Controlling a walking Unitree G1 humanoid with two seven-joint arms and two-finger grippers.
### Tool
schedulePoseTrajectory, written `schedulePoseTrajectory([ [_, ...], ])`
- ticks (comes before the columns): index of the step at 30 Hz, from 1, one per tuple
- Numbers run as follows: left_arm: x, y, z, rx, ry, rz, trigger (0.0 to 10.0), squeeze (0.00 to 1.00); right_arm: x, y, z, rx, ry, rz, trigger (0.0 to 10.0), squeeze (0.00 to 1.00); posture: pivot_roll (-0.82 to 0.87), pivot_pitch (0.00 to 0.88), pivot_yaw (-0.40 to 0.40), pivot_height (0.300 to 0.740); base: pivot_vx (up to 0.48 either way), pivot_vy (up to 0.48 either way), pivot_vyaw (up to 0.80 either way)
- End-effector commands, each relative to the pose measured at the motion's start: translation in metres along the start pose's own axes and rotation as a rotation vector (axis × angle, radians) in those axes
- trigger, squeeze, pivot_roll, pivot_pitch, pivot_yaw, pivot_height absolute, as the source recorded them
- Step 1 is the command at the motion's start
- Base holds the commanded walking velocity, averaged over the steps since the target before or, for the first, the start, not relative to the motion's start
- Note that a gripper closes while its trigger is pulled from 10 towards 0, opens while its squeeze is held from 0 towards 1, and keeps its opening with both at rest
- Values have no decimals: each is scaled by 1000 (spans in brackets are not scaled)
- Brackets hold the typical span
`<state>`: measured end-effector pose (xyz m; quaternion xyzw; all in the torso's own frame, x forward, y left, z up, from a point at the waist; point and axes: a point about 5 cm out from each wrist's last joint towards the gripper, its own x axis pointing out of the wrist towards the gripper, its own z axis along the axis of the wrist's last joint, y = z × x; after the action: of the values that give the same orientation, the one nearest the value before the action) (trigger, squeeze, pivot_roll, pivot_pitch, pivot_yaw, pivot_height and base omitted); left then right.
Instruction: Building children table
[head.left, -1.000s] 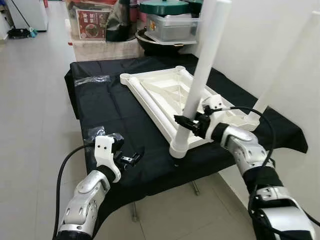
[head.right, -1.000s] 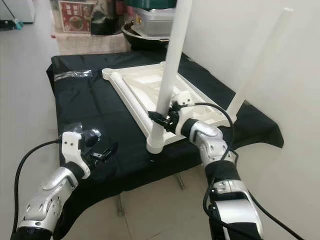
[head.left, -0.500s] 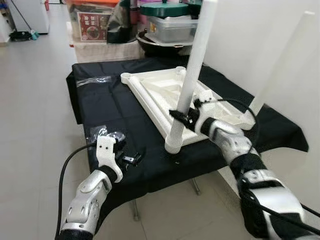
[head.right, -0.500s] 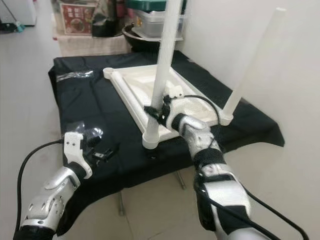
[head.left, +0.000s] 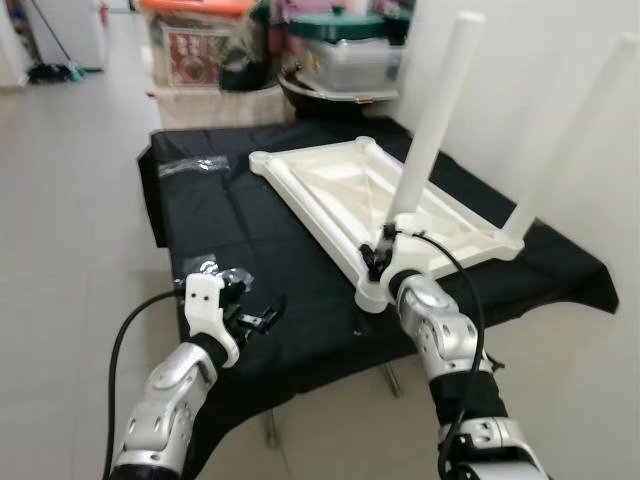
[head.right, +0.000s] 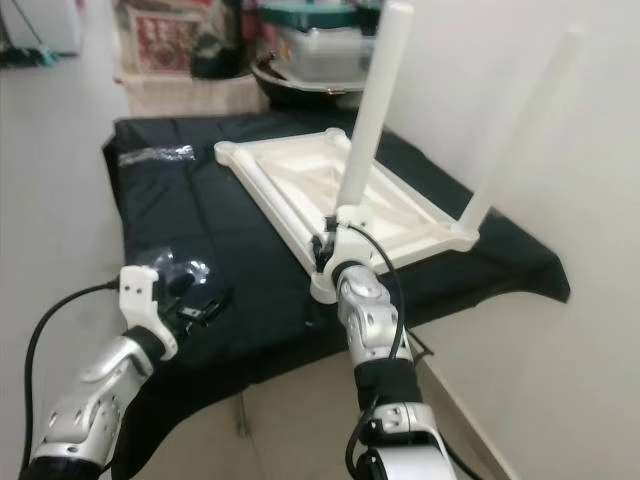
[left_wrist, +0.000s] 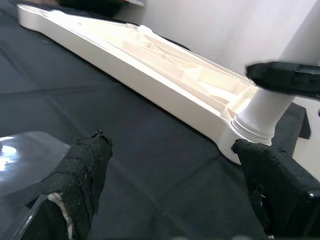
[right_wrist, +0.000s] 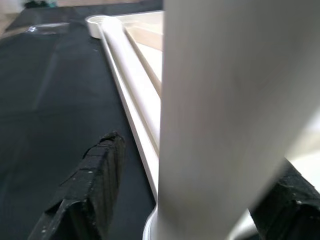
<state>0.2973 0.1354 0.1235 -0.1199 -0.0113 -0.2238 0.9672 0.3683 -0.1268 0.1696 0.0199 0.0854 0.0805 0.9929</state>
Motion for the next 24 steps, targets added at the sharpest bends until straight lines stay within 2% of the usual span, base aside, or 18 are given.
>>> schedulePoseTrajectory([
  [1,-1,1,-4,-13,12,7,10000,0,3,-1,19,-13,-69,49,10000,0,-11,0,-112,740,0,0,0],
  [2,-1,1,-4,-13,12,7,10000,0,3,-1,19,-13,-69,49,10000,0,-11,0,-112,740,0,0,0],
  [3,-1,1,-4,-14,10,8,10000,0,4,-2,31,0,-100,124,10000,0,-12,0,-115,740,0,0,0],
  [6,-1,1,-4,-14,10,8,10000,0,4,-3,40,9,-120,178,10000,0,-12,0,-115,740,0,0,0],
  [7,0,1,-4,-15,9,7,10000,0,1,-5,50,-20,-164,259,10000,0,-14,0,-116,740,0,0,0],
  [8,0,1,-4,-15,9,7,10000,0,1,-5,50,-20,-164,259,10000,0,-14,0,-116,740,0,0,0],
  [9,0,0,-3,-16,9,4,10000,0,-2,-10,56,-68,-205,362,10000,0,-14,0,-116,740,0,0,0],
  [10,0,0,-3,-16,9,4,10000,0,-2,-10,56,-68,-205,362,10000,0,-14,0,-116,740,0,0,0],
  [11,0,0,-3,-18,9,3,10000,0,-4,-16,56,-122,-217,446,10000,0,-13,0,-119,740,0,0,0],
  [12,0,0,-3,-18,9,3,10000,0,-4,-16,56,-122,-217,446,10000,0,-13,0,-119,740,0,0,0],
  [13,1,0,-3,-19,8,1,10000,0,-4,-19,52,-157,-207,530,10000,0,-13,0,-120,740,0,0,0],
  [14,1,0,-3,-19,8,1,10000,0,-4,-19,52,-157,-207,530,10000,0,-13,0,-120,740,0,0,0],
  [15,1,0,-3,-19,8,1,10000,0,-3,-21,47,-189,-183,598,7098,0,-9,0,-124,740,0,0,0],
  [16,2,0,-3,-19,7,1,10000,0,-1,-20,41,-212,-150,649,2078,0,-2,0,-131,740,0,0,0],
  [19,2,0,-4,-19,7,2,10000,0,0,-20,37,-224,-128,679,2078,0,-2,0,-131,740,0,0,0],
  [20,3,0,-4,-19,6,3,10000,0,2,-19,35,-234,-112,701,0,0,-2,0,-131,740,0,0,0],
  [23,2,0,-3,-19,5,4,10000,0,5,-17,35,-223,-101,702,0,0,-2,0,-131,740,0,0,0],
  [24,2,0,-4,-19,5,6,10000,0,10,-16,35,-193,-93,642,0,0,5,0,-135,740,0,0,0],
])
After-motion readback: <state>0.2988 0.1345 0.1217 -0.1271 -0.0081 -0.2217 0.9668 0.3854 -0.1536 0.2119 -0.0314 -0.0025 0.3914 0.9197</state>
